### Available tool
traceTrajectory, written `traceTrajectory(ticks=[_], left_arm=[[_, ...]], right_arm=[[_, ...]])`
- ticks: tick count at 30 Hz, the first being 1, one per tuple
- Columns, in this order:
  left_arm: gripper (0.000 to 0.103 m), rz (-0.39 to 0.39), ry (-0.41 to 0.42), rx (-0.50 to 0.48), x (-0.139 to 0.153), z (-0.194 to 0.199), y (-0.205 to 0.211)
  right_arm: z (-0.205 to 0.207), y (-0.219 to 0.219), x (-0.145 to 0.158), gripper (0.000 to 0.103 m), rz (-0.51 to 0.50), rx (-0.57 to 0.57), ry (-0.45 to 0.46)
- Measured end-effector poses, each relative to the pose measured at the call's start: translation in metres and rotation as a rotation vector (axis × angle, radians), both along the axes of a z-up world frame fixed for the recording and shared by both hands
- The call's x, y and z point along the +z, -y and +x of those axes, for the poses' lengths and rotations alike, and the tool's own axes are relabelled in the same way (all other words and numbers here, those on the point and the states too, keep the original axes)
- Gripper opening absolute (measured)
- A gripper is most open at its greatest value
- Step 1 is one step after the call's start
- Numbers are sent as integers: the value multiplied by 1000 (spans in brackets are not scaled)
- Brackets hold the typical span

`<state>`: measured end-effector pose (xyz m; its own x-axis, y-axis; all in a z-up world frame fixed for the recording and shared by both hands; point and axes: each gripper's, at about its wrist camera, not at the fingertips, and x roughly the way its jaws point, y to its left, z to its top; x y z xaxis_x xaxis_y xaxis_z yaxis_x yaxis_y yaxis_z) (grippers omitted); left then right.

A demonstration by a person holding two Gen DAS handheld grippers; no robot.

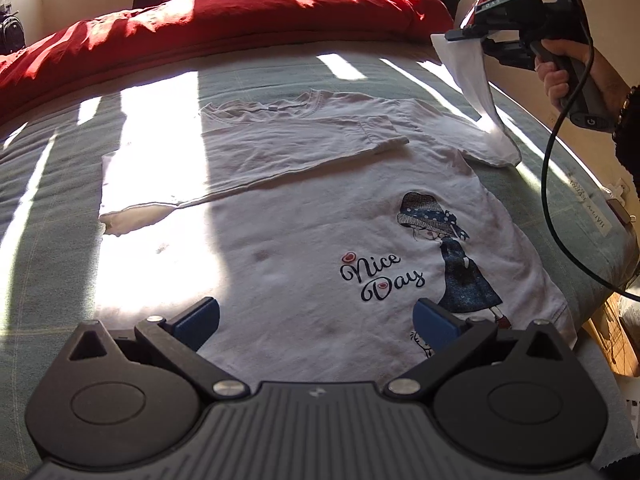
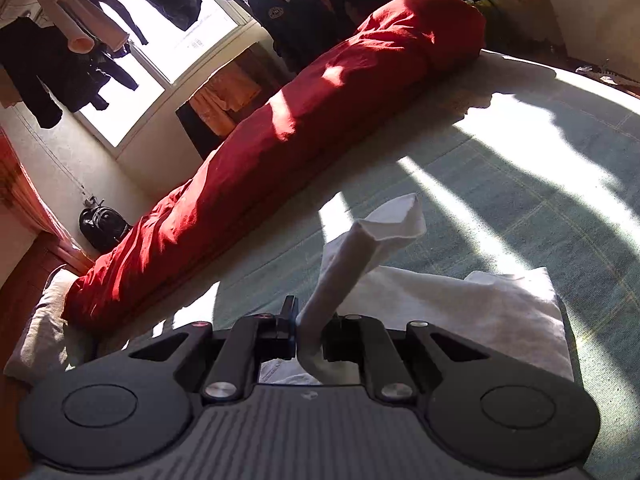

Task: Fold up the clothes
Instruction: 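Carry the sleeve cuff with the right gripper across the shirt body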

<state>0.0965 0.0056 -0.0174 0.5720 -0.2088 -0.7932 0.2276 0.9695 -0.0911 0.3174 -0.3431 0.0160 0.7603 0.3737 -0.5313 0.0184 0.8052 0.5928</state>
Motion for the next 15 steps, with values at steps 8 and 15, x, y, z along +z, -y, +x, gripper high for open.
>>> traceTrajectory(ticks=[8,15], left_arm=[[102,-16,-8,57,-2,-3,-24],[102,-13,-32,94,-8,-4,-40]], right_arm=[[11,-61,-7,13,-52,74,2],[20,-105,-19,13,-74,131,-1]])
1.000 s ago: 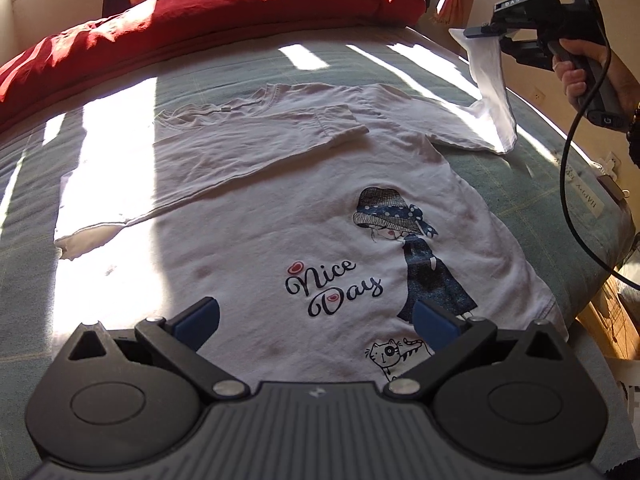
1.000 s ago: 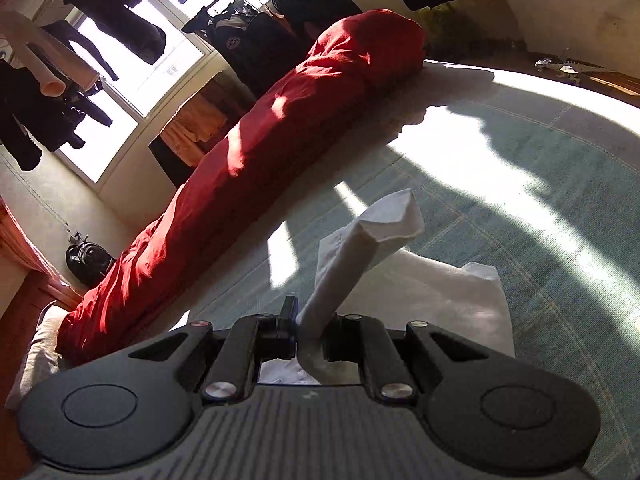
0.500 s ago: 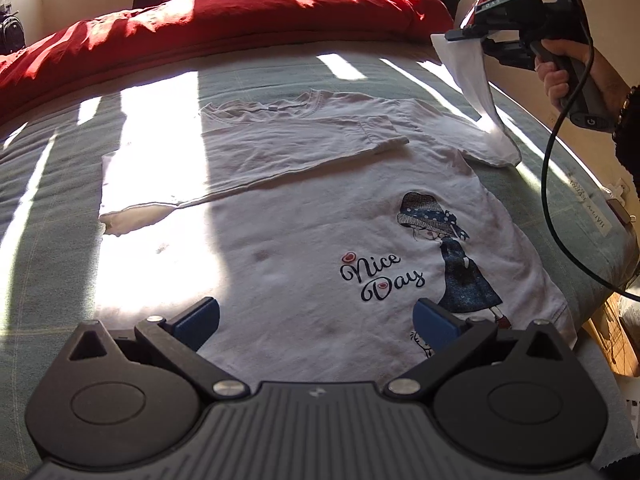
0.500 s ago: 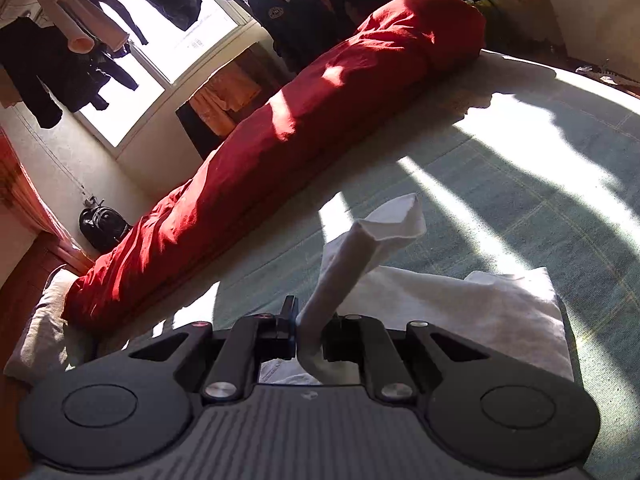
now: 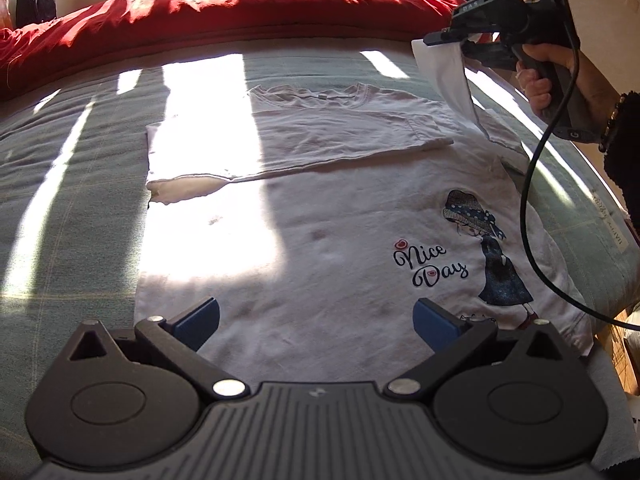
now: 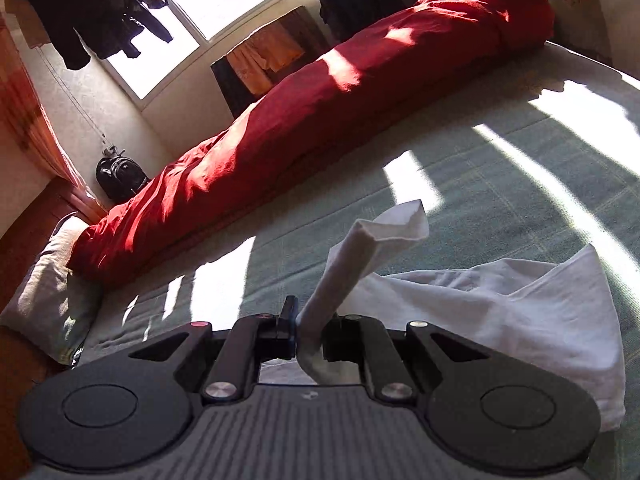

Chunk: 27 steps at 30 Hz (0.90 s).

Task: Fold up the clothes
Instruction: 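Carry the sleeve cuff with the right gripper across the shirt body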

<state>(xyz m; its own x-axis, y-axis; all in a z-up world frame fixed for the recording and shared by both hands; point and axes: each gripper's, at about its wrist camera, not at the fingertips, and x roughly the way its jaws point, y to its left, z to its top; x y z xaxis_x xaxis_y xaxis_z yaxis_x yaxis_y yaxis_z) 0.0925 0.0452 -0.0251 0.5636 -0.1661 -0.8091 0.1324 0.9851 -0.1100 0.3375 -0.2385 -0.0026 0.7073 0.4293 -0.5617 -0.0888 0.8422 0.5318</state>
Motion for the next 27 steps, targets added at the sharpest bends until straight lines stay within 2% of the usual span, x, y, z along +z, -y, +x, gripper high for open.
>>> traceTrajectory(ticks=[27], left_arm=[[102,-2,-24,71,-1,-1,-31]], right_arm=[[3,-144,-37,13,-227,244,13]])
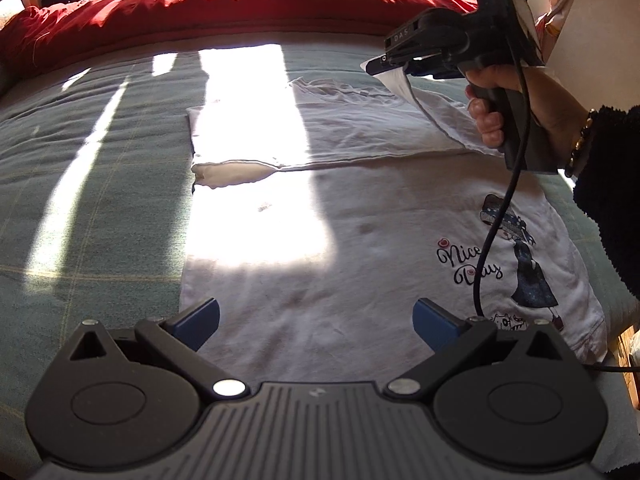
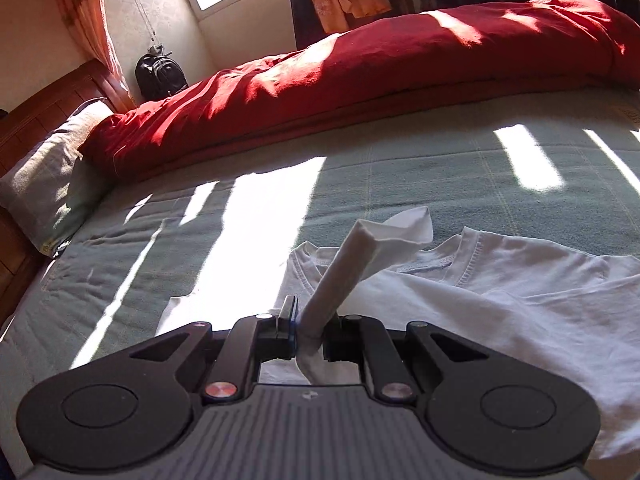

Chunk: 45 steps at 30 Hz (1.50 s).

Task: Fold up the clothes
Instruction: 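Carry the sleeve cuff with the right gripper across the shirt body, then lower the sleeve onto the shirt and open the right gripper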

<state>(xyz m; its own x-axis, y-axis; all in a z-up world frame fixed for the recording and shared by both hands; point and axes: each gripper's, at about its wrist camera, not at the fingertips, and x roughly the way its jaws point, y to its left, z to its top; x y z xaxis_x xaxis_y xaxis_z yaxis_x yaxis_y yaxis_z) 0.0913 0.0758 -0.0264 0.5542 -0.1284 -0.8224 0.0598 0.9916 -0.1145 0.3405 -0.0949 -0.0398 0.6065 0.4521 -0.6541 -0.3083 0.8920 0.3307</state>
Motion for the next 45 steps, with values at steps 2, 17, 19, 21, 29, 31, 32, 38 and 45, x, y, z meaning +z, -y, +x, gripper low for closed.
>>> traceTrajectory(ticks=[2,17,19,21,29,31,32,38,45], left_arm=[[102,-5,-1,2,-1,0,-1],[102,-29,-7,21,-7,-3,-11],[102,-29,-9,21,-8,-3,-11],[102,-31,-9,22,-8,-3,-11],[102,-36,-6,32,-8,-6,-14],[102,-37,-6,36,-8,-7,-16],[102,-37,-7,38,-9,-7,-16],[102,-39,-9,50,-9,-8,-20],[102,-34,31,49,-1,-11,-20]], right_arm=[[-1,-9,-3,13,-22,20,3],[-21,-76,-35,13,-221,205,21],[-25,-81,-39,13,-252,219,27],[-28,-85,-41,13,-280,230,36],[-34,-103,-43,13,-402,275,97],[-35,-106,-44,13,-411,276,103],[-35,-107,-44,13,-410,274,103],[-31,-113,-47,21,-400,263,67],[-36,-99,-28,55,-254,284,-2]])
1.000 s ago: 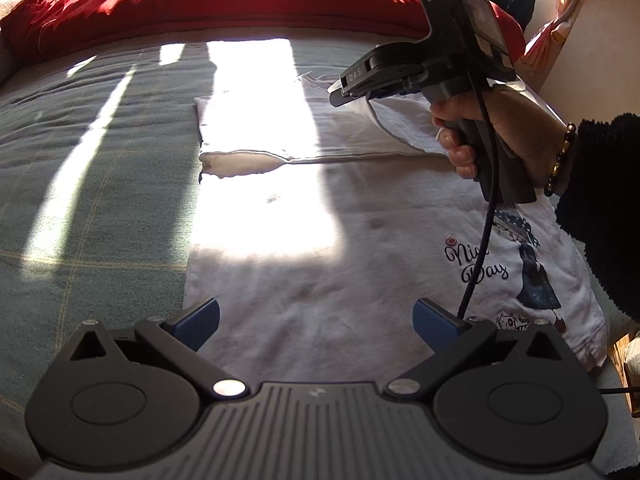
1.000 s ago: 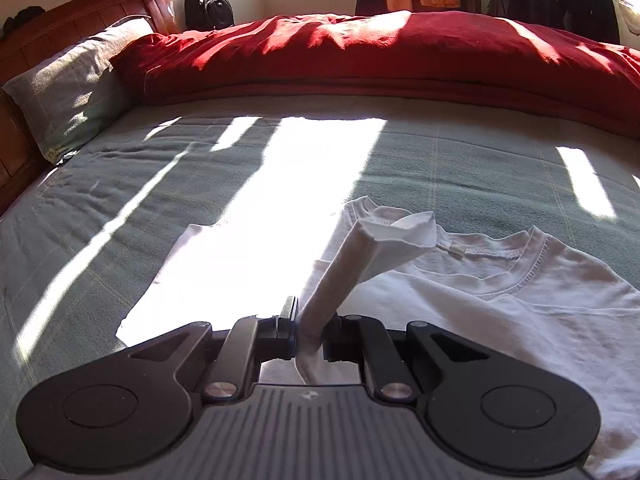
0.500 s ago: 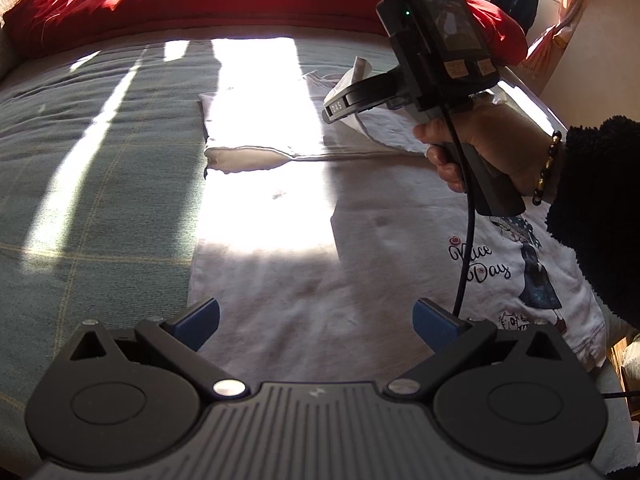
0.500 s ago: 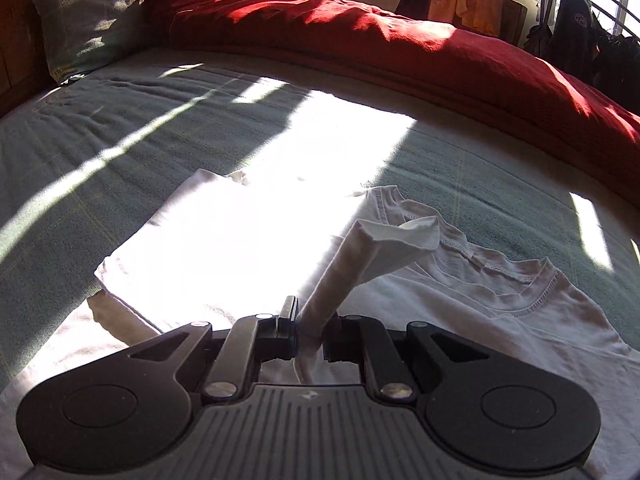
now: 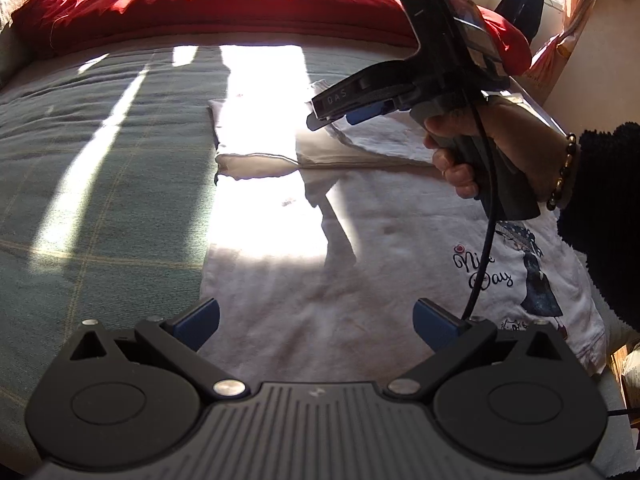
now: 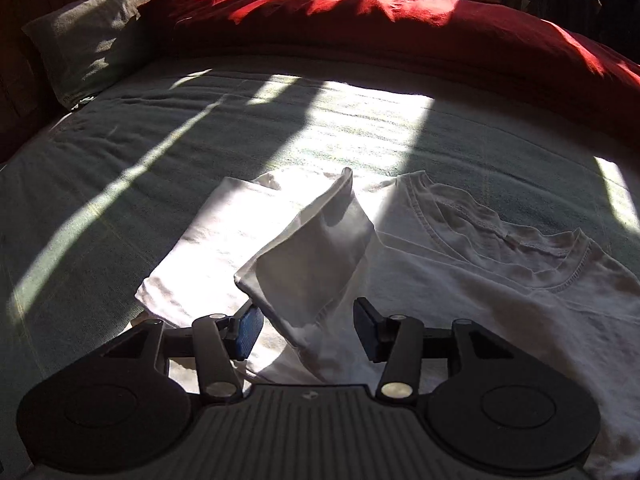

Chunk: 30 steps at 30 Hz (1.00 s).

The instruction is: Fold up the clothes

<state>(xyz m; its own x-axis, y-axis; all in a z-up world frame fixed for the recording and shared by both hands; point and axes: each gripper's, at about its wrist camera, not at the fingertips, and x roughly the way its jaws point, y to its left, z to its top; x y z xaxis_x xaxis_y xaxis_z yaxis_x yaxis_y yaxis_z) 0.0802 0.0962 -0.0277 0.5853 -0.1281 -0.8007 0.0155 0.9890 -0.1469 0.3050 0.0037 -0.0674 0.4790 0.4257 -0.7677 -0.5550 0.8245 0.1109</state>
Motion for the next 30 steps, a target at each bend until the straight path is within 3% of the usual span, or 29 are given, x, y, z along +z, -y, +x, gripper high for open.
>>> traceTrajectory(ticks=[4,10,12,16,19,22,28,30], left_arm=[[102,-16,61,5,8,2,0],[99,-133,116,37,15,30,-4],[89,-193,113,63,15,50,-7],[67,-335,102,122,11,94,-11],[60,-450,71,186,-4,131,-10],[58,-563,28,262,-25,161,-11],[57,-625,-75,444,-74,185,-21],[57,-644,-62,455,-80,186,-23]], right_arm=[[-9,37,30,68,75,2,11],[-13,122,51,68,123,-124,-24],[-20,152,52,68,140,-162,-48],[-38,190,44,68,182,-203,-90],[-49,206,31,68,217,-223,-126],[-57,220,14,68,268,-255,-173],[-63,243,-12,68,390,-315,-258],[-64,248,-18,68,421,-327,-267]])
